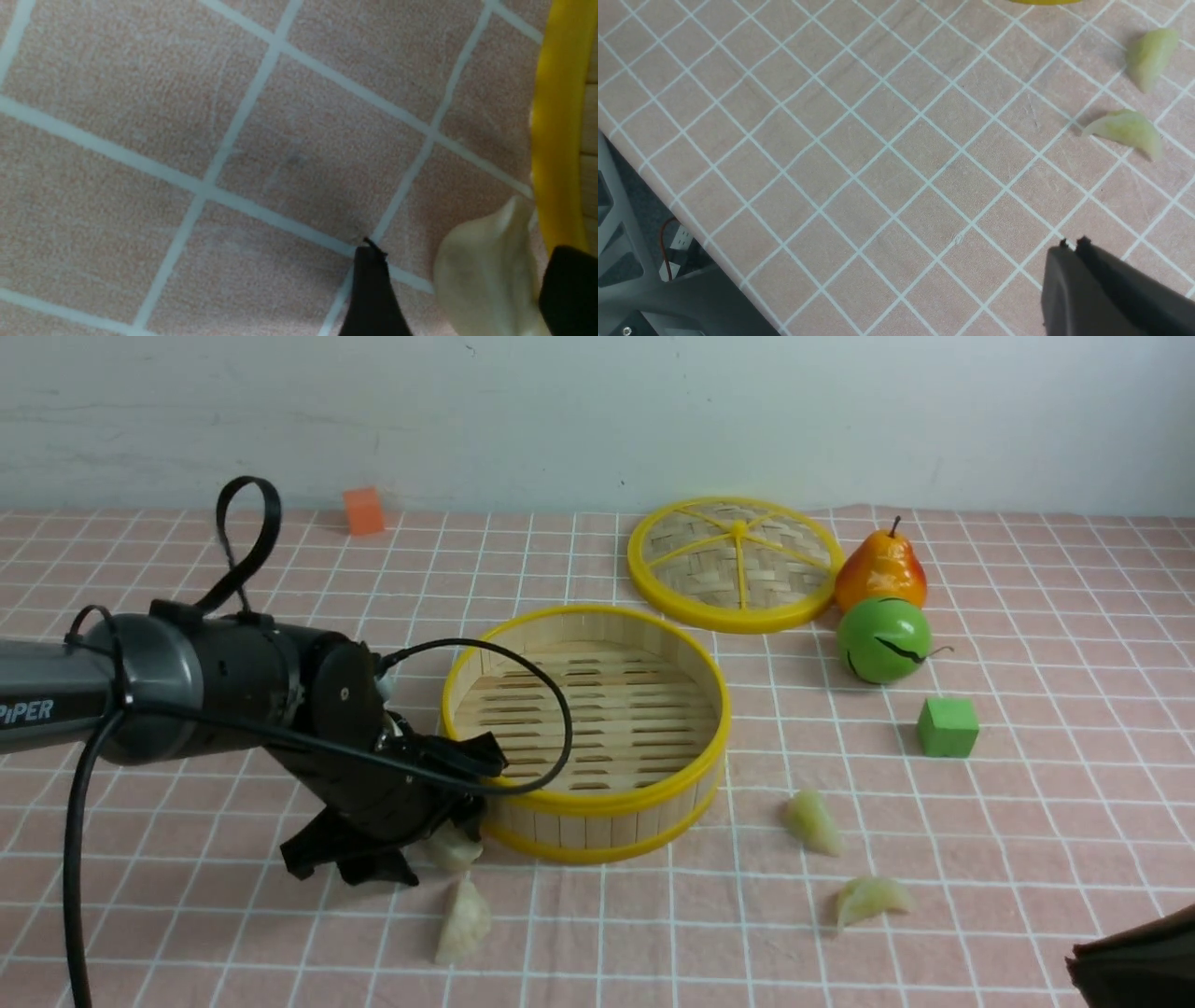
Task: Put the dumplings into the steamer on the table with the pink tablecloth.
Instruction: 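Reach for and grasp a dumpling on the table with the left gripper, then place the dumpling into the bamboo steamer basket with the left gripper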
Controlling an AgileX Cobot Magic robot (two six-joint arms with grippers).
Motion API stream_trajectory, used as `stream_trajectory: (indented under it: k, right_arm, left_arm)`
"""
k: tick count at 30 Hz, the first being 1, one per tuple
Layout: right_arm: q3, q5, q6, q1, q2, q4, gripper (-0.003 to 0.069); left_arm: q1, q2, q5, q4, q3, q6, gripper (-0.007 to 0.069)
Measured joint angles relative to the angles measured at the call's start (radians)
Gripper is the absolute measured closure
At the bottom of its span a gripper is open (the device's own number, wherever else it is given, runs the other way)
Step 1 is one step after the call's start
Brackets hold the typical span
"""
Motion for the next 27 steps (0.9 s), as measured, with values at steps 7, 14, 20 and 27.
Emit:
stream_trajectory:
  k: [7,14,20,27]
  right_arm:
    - [0.0,-0.003,0.0,0.0,0.0,0.003,0.0638]
    - [0.0,-0.004,0.0,0.0,0.0,0.006,0.0633]
    - [0.0,-0.004,0.0,0.0,0.0,0.006,0.0627]
    - [0.004,-0.03,0.0,0.0,0.0,0.007,0.0624]
  left_arm:
    - [-0.001,0.003,0.012,0.026,0.0,0.0,0.0407]
    - [-0.002,-0.009,0.087,0.073,-0.009,0.124,0.0407]
    - [-0.002,-0.089,0.279,0.172,-0.062,0.275,0.0407]
    - [-0.067,-0.16,0.427,0.202,-0.283,0.377,0.0407]
